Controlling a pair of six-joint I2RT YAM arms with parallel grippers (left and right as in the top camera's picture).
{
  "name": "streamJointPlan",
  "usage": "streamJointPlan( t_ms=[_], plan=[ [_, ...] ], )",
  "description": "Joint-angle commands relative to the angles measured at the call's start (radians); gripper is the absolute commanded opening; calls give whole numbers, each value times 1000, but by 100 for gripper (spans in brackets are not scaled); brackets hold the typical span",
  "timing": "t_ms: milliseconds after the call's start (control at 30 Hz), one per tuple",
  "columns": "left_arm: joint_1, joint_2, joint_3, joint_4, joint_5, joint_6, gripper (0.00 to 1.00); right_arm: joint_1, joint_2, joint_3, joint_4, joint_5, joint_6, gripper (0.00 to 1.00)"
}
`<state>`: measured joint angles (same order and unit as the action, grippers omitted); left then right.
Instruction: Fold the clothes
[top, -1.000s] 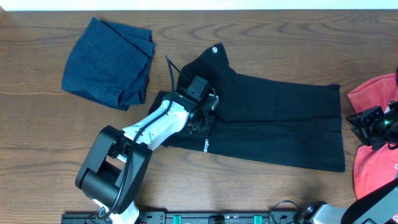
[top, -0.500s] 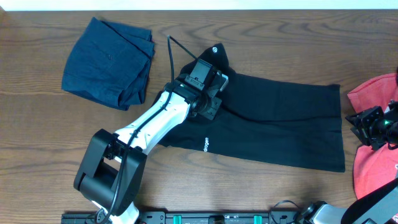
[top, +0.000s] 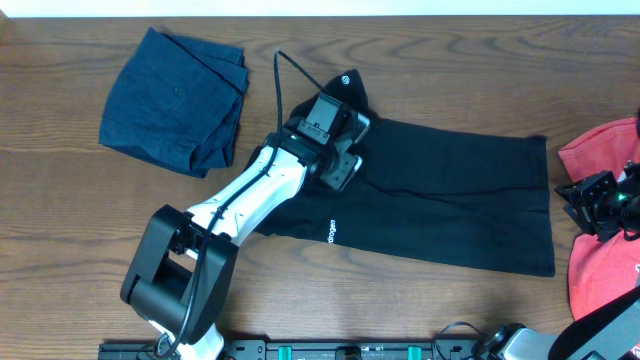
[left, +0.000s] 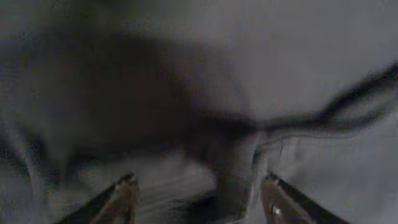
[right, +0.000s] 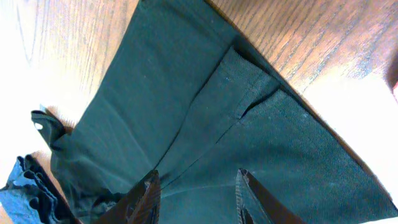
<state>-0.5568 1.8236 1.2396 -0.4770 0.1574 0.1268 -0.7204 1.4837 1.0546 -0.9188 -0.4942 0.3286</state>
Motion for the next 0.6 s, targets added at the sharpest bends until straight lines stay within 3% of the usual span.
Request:
streamJointPlan(
  t_ms=[0, 133, 567],
  plan=[
    [2, -19, 10, -104, -33, -72, 68, 8, -12, 16, -2, -6, -8, 38],
    [-1, -14, -8, -224, -9, -97, 54, 8, -12, 16, -1, -6, -8, 39],
    [-1, 2, -151, 80, -72, -48, 53, 8, -12, 16, -3, -7, -8, 39]
  ],
)
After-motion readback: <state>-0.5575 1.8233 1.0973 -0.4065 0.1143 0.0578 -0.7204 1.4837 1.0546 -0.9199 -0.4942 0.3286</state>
